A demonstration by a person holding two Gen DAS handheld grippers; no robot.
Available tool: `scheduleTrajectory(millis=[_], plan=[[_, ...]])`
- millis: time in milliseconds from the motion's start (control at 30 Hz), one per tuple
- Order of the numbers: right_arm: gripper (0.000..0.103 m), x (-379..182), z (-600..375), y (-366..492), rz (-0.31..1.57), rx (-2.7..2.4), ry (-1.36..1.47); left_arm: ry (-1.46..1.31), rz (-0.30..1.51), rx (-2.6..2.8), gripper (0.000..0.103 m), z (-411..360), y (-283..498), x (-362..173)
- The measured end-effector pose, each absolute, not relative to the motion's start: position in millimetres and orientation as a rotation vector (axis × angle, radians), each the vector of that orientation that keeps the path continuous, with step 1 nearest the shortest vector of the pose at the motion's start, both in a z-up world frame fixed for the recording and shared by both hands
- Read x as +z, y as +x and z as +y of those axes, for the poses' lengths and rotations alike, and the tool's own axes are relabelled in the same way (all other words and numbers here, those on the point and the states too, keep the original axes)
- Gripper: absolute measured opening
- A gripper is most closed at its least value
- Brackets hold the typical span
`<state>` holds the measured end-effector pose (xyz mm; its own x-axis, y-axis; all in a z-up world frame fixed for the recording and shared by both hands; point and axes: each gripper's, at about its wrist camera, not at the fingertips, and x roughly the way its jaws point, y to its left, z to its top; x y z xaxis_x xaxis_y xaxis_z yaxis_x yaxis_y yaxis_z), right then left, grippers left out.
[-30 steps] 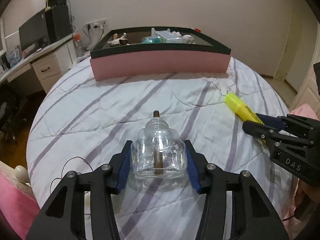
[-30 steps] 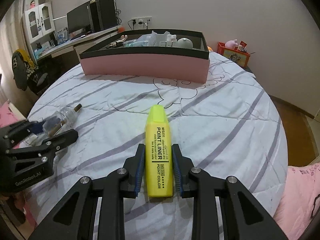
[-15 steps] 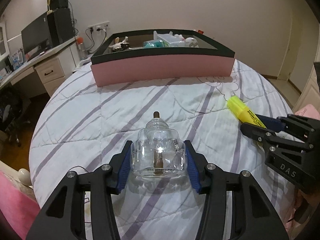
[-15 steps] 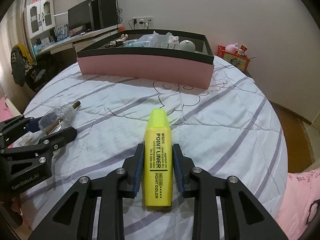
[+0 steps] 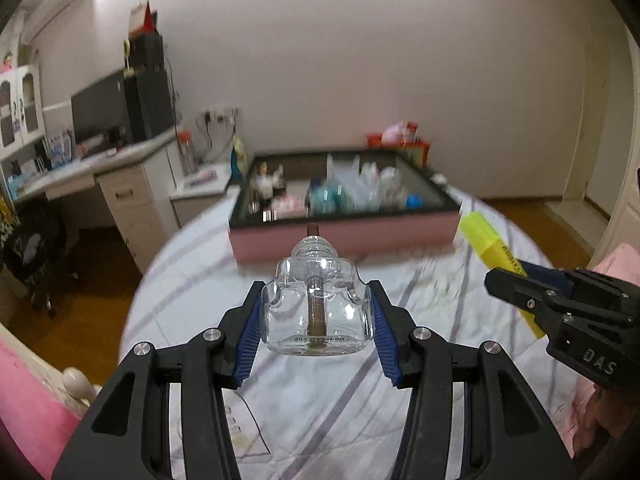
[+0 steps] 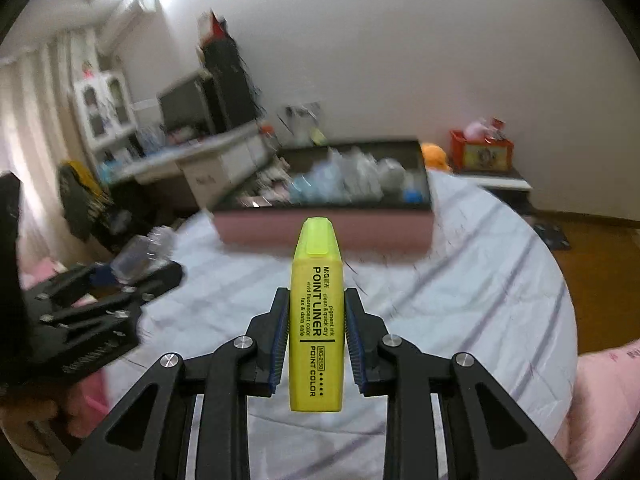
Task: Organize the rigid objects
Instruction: 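Lift the highlighter and glass bottle with both grippers and carry them over the pink box, then lower the highlighter and glass bottle into the pink box and open both grippers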
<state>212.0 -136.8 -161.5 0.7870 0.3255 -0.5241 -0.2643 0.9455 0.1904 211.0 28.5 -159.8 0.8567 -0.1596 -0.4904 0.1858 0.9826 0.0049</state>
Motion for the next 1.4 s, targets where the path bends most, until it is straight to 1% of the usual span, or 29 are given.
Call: scheduleTrajectory(millis=[167, 367, 600, 867, 1033, 1200, 1400], plan=[[0.027, -119, -131, 191, 0.45, 0.331, 0.086, 0.047, 0.372, -0.172, 0.05, 32, 192, -123], [0.027, -82, -120, 178, 0.34, 0.301, 0.015, 0.031, 0.225, -0.173, 0.05, 40, 176, -82], [0.027, -57, -110, 178, 0.272, 0.293, -0.031, 0.07, 0.141, -0.135, 0.05, 43, 175, -56], [0.027, -51, -105, 191, 0.266, 0.307, -0.046, 0.105, 0.134, -0.129, 0.05, 37, 193, -51], [0.027, -50, -104, 215, 0.278, 0.306, -0.061, 0.129, 0.153, -0.129, 0.05, 31, 219, -52], [0.027, -50, -107, 250, 0.312, 0.312, -0.078, 0.149, 0.211, -0.152, 0.051, 25, 269, -56], [0.027, -60, -106, 323, 0.408, 0.317, -0.109, 0.164, 0.328, -0.165, 0.05, 19, 350, -72]])
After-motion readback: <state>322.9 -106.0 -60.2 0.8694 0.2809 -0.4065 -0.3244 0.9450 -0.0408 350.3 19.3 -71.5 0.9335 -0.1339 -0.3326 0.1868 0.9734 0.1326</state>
